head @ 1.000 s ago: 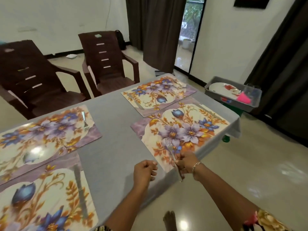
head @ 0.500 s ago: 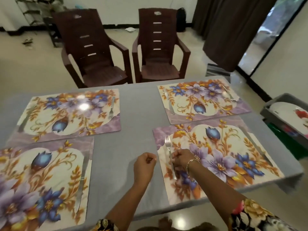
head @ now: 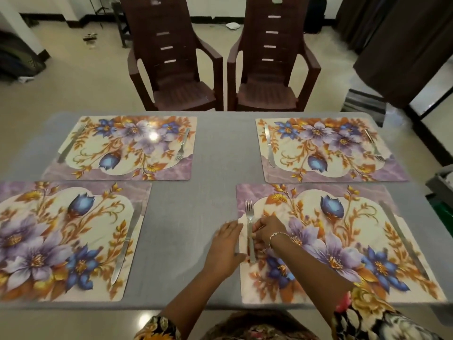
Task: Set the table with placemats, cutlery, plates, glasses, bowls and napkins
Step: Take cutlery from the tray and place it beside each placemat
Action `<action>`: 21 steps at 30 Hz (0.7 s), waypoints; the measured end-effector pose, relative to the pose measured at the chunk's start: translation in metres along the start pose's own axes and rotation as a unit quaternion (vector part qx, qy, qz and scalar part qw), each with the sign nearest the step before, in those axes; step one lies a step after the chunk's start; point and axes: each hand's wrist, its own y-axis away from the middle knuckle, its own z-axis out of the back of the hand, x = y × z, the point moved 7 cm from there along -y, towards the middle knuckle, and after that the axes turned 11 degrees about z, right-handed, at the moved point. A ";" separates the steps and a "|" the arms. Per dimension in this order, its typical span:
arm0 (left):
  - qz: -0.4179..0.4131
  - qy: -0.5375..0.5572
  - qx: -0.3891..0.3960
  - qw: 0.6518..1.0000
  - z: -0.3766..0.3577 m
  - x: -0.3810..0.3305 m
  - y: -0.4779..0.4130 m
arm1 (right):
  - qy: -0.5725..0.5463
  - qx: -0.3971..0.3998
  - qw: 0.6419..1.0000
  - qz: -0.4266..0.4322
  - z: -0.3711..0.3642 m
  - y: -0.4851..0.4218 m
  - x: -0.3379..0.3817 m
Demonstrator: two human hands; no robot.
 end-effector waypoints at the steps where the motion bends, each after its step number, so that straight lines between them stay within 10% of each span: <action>1: -0.005 -0.017 0.005 1.000 -0.003 -0.001 0.000 | 0.010 0.000 1.000 0.004 0.001 0.000 0.002; 14: -0.009 -0.066 0.024 0.998 -0.015 -0.004 0.008 | 0.122 0.013 0.989 0.083 0.003 0.000 0.007; 21: -0.008 -0.095 0.034 0.995 -0.019 -0.004 0.012 | 0.364 0.061 0.897 0.244 -0.007 0.006 0.018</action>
